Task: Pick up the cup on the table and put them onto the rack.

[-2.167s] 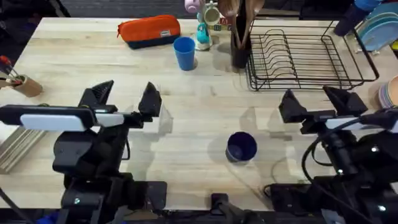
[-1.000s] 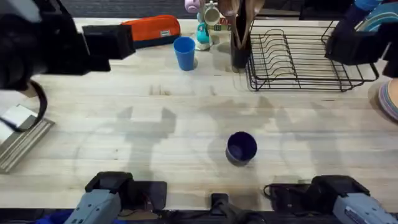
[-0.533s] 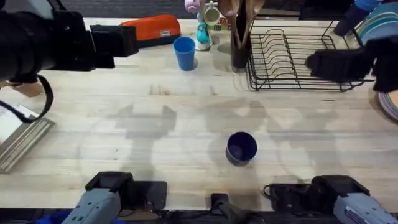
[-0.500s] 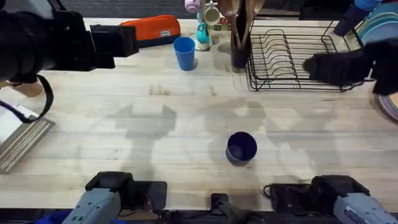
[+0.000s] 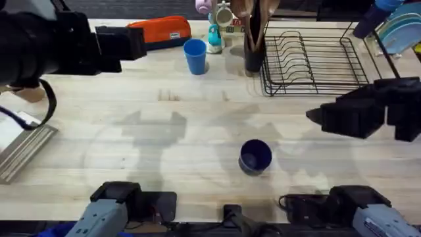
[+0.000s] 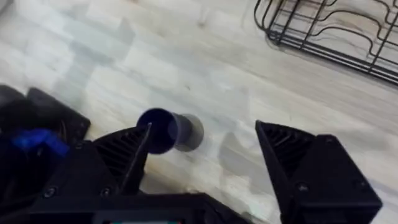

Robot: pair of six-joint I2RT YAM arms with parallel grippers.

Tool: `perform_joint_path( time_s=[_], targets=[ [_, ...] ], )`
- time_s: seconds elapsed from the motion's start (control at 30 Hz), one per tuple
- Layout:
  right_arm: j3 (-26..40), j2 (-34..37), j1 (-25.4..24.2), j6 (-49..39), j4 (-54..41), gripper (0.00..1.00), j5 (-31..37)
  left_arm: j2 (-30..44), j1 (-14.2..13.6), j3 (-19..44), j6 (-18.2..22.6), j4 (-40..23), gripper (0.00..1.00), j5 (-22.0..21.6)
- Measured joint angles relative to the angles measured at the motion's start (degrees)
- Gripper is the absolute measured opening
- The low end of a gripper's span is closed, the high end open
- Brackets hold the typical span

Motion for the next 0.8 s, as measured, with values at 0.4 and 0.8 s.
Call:
perform_joint_path(
  time_s=[0.4, 0.8],
  targets=[
    [0.0, 0.0, 8.7, -11.0, -0.4, 0.992, 0.0, 0.0, 0.0, 0.0, 0.0, 0.0, 0.993, 0.0],
    [0.0, 5.9, 21.2, -24.4, -0.4, 0.992, 0.0, 0.0, 0.0, 0.0, 0.0, 0.0, 0.993, 0.0]
  ],
)
